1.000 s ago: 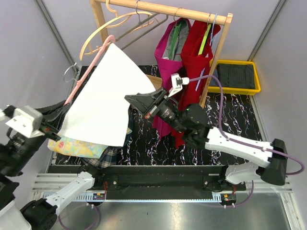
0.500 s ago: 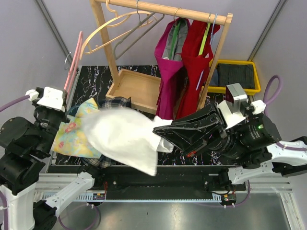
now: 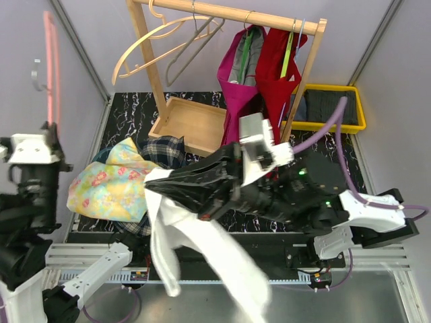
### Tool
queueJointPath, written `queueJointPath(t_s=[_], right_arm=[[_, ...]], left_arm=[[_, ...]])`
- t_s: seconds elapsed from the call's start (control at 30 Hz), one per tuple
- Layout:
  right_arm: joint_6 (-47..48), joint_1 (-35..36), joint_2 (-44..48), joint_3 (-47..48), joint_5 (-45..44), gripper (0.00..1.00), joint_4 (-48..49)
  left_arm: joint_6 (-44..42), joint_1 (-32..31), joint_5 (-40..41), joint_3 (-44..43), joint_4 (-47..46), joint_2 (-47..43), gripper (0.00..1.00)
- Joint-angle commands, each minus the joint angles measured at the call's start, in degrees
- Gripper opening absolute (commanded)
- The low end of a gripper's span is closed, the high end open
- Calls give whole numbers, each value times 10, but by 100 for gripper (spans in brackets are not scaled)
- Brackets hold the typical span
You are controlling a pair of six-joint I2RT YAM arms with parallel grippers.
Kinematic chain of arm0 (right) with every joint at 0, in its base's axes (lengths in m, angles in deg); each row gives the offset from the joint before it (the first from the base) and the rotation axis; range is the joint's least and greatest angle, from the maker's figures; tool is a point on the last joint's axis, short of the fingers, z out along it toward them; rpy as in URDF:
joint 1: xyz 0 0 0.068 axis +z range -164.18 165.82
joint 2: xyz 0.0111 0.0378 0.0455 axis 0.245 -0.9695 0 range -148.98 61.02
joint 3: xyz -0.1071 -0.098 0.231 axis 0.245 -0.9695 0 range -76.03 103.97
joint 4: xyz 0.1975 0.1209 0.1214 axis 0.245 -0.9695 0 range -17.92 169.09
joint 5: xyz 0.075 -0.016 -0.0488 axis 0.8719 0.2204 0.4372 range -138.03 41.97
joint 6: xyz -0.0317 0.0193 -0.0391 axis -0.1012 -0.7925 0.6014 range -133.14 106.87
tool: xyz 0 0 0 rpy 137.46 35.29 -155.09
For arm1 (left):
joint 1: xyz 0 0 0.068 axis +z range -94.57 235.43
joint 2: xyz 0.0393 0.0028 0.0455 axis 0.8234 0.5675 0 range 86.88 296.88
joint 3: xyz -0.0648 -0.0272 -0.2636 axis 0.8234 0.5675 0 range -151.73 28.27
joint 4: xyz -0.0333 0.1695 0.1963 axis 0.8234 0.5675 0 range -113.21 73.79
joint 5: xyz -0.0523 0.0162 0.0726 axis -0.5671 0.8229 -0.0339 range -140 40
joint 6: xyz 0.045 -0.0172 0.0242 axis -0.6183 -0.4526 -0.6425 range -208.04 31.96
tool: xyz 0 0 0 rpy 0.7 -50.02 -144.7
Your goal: Remove the skirt from the hanger
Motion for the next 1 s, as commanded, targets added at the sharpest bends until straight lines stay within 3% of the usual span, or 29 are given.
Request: queueJointPath(t_s=[0.0, 0.1, 0.2, 0.3, 0.33, 0.43, 0.57, 0.73, 0.97], right_arm=[[50, -6, -63, 85, -34, 0, -44], [-6, -49, -120, 147, 3, 0, -84], [-59, -112, -193, 220, 56, 0, -98], [-104, -158, -314, 386, 102, 0, -143], [-123, -185, -380, 479, 121, 0, -155], [-188, -221, -439, 538, 150, 0, -171], [-257, -270, -429, 403, 174, 0, -131], [-251, -272, -384, 201, 156, 0, -82], [-235, -277, -364, 6, 129, 0, -83]], left_arm=[[-32, 0, -7, -47, -137, -32, 0], [-25, 0, -1, -119, -110, -28, 0], [-8, 0, -10, -134, -75, -47, 0], [-2, 3, -10, -128, -52, -71, 0], [-3, 3, -9, -129, -47, -75, 0], [0, 3, -14, -139, -35, -85, 0], [8, 3, -29, -153, -24, -86, 0], [26, 3, -51, -144, -16, -92, 0], [51, 5, -140, -161, 42, -75, 0]])
